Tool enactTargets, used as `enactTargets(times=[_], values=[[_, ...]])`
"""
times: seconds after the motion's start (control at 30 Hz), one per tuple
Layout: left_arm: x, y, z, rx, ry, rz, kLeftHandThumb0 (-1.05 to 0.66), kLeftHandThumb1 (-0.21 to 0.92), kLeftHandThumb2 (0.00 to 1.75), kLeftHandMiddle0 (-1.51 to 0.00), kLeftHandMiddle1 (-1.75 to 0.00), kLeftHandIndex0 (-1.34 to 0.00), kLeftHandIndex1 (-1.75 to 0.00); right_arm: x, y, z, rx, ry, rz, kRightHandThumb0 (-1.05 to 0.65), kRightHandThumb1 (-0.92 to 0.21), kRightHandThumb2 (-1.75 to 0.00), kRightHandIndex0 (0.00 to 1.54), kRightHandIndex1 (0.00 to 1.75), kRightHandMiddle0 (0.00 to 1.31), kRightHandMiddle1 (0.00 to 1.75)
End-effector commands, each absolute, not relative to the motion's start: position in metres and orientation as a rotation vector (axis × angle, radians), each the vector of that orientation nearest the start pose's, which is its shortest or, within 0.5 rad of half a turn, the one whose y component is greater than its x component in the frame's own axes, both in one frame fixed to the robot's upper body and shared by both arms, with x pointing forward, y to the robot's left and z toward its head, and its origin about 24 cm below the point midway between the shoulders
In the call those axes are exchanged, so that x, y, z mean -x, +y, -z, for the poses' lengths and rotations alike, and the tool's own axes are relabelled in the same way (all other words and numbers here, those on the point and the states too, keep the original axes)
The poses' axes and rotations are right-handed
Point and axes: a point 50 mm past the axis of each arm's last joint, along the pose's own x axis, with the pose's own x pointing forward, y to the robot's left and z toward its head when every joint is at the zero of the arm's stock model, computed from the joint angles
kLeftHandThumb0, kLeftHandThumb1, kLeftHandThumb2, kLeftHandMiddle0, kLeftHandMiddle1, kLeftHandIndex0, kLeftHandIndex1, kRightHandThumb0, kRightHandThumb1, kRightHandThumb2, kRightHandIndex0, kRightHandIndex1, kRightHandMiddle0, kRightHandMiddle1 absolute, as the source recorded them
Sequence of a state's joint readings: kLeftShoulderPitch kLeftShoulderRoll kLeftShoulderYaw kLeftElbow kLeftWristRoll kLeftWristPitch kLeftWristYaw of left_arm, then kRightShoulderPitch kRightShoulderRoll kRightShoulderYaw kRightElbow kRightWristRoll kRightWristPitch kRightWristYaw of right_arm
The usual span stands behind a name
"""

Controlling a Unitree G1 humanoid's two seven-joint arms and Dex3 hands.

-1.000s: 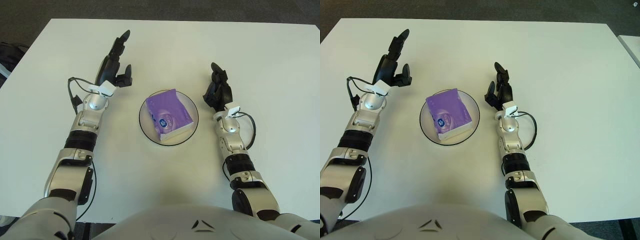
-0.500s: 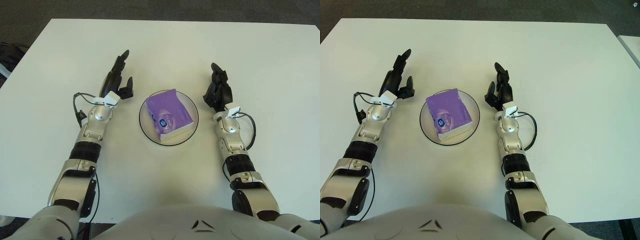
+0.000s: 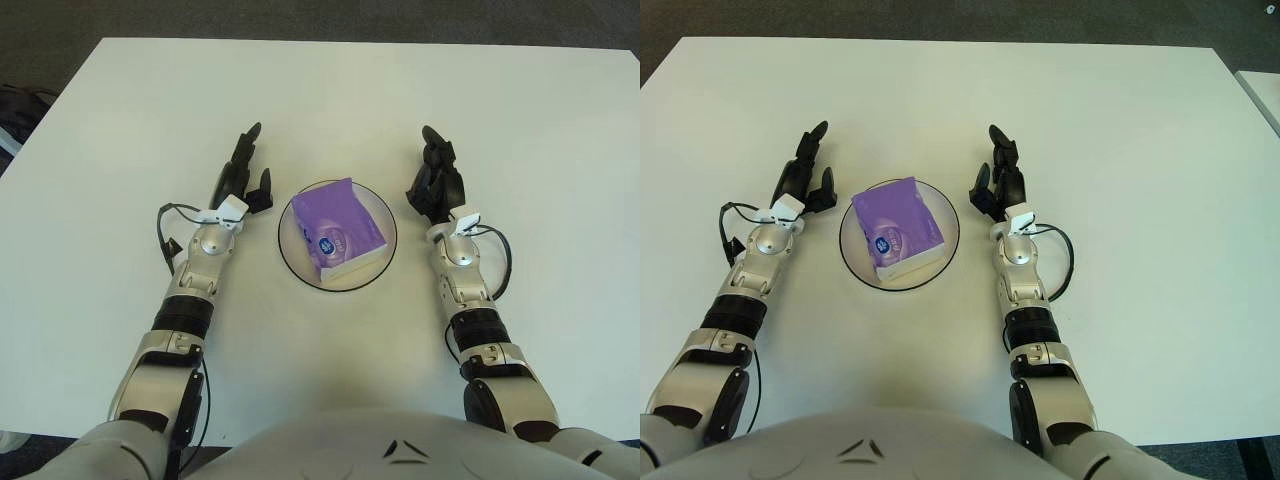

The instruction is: Put the tissue paper into the plate.

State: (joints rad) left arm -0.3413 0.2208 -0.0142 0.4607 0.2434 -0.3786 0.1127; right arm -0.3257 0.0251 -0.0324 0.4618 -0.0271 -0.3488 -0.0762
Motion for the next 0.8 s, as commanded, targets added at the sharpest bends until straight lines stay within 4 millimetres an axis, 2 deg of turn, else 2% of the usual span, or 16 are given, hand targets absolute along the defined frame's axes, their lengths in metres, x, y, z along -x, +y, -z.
enactTargets(times=[0.0, 0.77], values=[[-0.303, 0.176, -0.057, -0.412, -0.239, -0.023, -0.87, 0.92, 1.01, -0.16, -0.05, 0.00, -0.35, -0.271, -0.134, 0.024, -0.003, 0.195, 0.033, -0.75, -0.92, -1.00, 0.16, 0.02, 0.00, 0.40], [-0.291, 0.181, -0.042, -0.284, -0.215, -0.122, -0.83, 0.92, 0.97, -0.17, -0.04, 0.00, -0.43, -0.271, -0.133, 0.022, -0.010, 0.183, 0.028, -0.74, -0.92, -1.00, 0.17, 0.02, 0.00, 0.41]])
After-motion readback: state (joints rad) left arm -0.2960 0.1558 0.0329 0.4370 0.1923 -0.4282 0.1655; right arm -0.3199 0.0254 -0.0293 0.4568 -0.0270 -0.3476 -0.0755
